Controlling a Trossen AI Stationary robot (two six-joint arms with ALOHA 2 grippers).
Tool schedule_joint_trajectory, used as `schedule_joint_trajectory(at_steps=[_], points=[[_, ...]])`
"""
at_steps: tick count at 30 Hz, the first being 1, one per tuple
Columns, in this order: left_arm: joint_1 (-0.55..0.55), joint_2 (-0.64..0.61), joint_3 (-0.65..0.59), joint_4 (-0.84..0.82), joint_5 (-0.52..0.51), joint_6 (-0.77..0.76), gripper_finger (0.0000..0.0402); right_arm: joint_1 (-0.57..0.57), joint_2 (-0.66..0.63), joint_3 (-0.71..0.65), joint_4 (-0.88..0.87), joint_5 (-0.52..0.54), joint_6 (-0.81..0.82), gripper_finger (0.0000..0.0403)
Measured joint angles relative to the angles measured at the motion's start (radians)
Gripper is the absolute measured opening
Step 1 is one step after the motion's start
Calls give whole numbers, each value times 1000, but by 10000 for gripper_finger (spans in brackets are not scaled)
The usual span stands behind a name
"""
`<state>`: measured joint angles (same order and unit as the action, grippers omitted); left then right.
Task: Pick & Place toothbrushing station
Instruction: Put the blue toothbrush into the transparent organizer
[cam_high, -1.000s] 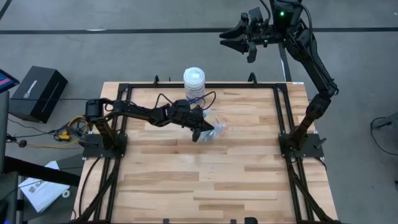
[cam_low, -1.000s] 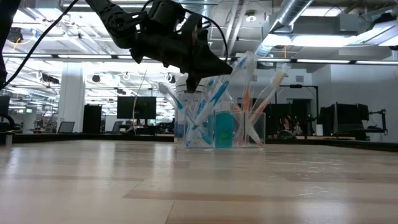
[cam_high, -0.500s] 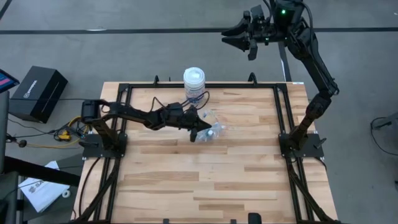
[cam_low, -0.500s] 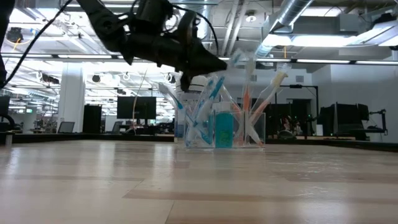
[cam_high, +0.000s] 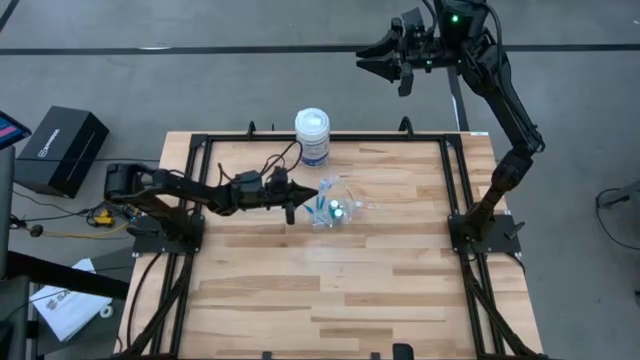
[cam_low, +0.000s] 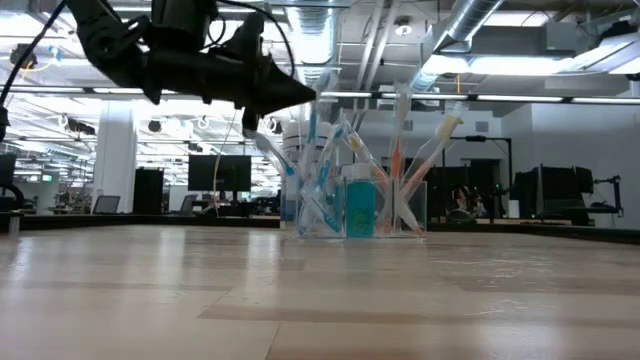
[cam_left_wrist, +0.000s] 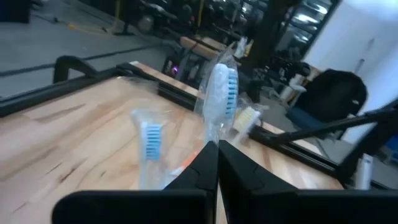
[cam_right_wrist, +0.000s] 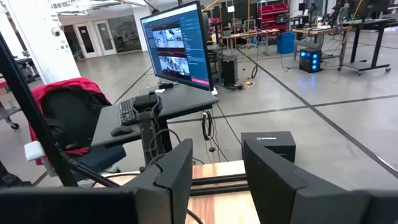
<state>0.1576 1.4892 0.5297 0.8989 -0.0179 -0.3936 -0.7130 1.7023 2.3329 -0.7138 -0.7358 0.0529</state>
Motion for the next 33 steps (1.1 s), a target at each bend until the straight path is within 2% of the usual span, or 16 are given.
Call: schedule_joint_trajectory(at_steps=[16,28,33], points=[[-113,223,-16,252,-65,-33,0,6,6,0,-10,2,0,134],[-111,233,-17,270,-64,-25,0,6,5,0,-15,2,-7,134],[-111,233,-17,269,-57,-18,18,6,5,0,-15,2,-8,132]])
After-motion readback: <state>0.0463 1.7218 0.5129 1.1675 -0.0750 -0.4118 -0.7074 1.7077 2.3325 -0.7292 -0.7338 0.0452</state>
